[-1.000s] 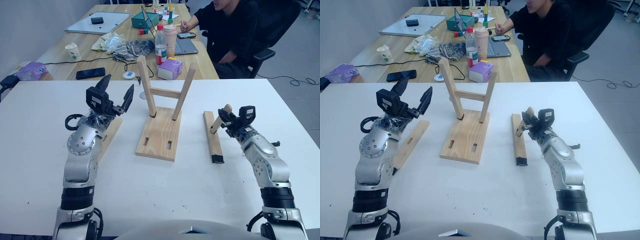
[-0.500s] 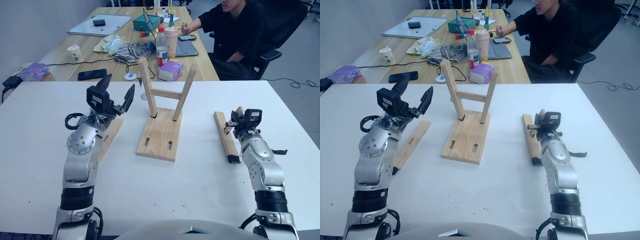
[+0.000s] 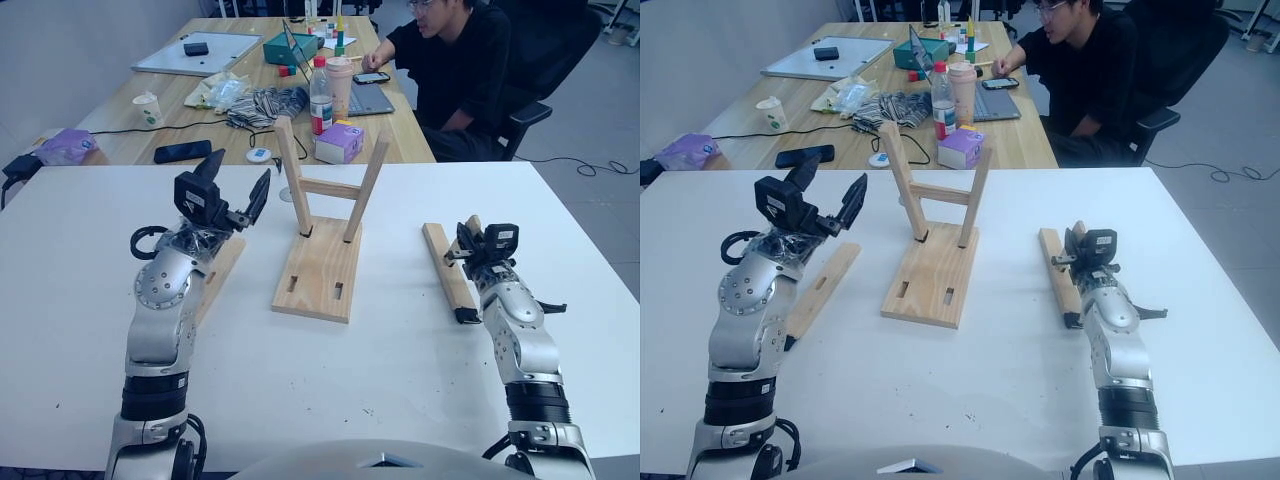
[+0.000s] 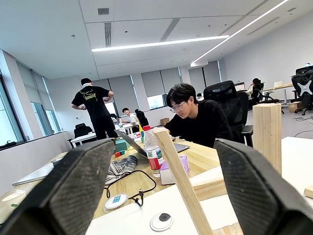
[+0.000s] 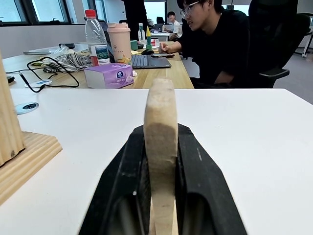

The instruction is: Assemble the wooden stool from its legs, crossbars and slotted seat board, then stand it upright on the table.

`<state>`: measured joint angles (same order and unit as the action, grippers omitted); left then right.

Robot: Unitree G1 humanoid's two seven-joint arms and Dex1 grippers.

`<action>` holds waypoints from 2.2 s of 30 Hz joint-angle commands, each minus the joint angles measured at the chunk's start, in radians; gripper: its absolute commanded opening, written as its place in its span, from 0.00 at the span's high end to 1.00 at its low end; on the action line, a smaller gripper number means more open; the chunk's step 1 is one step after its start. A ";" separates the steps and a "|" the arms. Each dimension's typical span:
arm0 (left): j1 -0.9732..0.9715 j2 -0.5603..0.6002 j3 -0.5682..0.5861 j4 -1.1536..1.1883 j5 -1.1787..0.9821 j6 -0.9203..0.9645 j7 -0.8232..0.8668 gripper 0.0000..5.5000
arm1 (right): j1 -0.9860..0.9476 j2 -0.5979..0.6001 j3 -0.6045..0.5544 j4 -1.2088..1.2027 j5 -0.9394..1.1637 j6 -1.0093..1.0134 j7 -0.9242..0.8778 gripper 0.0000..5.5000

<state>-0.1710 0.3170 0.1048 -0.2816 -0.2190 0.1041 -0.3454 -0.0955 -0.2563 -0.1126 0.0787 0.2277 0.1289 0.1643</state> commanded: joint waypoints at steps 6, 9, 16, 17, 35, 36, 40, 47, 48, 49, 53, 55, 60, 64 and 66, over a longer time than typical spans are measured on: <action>-0.031 0.024 0.002 0.016 -0.006 0.026 -0.027 0.32 | 0.200 0.035 0.060 0.296 0.015 0.286 0.093 0.92; -0.033 0.020 0.000 0.019 -0.004 0.024 -0.025 0.32 | 0.180 0.012 0.058 0.291 0.010 0.271 0.107 0.92; -0.039 0.017 0.002 0.027 -0.003 0.017 -0.023 0.32 | 0.110 -0.065 0.038 0.313 0.015 0.257 0.159 0.92; -0.040 0.017 0.002 0.028 -0.002 0.016 -0.022 0.32 | 0.102 -0.074 0.037 0.317 0.014 0.253 0.169 0.92; -0.046 0.012 0.009 0.049 -0.004 -0.003 -0.020 0.32 | 0.063 -0.083 0.040 0.588 0.009 0.106 0.256 0.92; -0.043 0.011 0.009 0.048 -0.001 -0.007 -0.018 0.32 | 0.053 -0.088 0.041 0.589 0.009 0.098 0.265 0.92; -0.054 0.004 0.018 0.057 0.017 -0.037 0.007 0.32 | 0.026 -0.097 0.055 0.592 0.000 0.078 0.292 0.92; -0.056 -0.015 0.033 0.027 0.039 -0.070 0.071 0.32 | 0.022 -0.117 0.066 0.627 -0.015 0.097 0.317 0.92; -0.055 -0.014 0.039 0.025 0.036 -0.068 0.080 0.32 | 0.025 -0.120 0.071 0.627 -0.015 0.097 0.320 0.92; -0.049 -0.014 0.043 0.025 0.033 -0.067 0.086 0.32 | 0.027 -0.122 0.075 0.628 -0.016 0.095 0.323 0.92; -0.043 -0.017 0.033 0.033 0.029 -0.064 0.098 0.32 | 0.012 -0.124 0.083 0.624 -0.019 0.096 0.329 0.92; -0.045 -0.016 0.035 0.033 0.021 -0.053 0.104 0.32 | 0.013 -0.125 0.084 0.609 -0.021 0.094 0.324 0.92; -0.038 -0.030 0.038 0.070 -0.004 -0.001 0.118 0.32 | 0.025 -0.132 0.135 0.476 -0.050 0.115 0.280 0.92; -0.036 -0.023 0.053 0.082 -0.016 0.008 0.117 0.32 | 0.008 -0.107 0.116 0.420 0.018 0.196 0.276 0.92; -0.040 -0.016 0.055 0.086 -0.012 0.001 0.115 0.32 | 0.005 -0.107 0.119 0.417 0.014 0.204 0.269 0.92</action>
<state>-0.1992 0.2970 0.1310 -0.2170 -0.2251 0.0709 -0.2398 -0.2640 -0.4088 -0.0953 0.3730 0.2952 0.0434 0.4329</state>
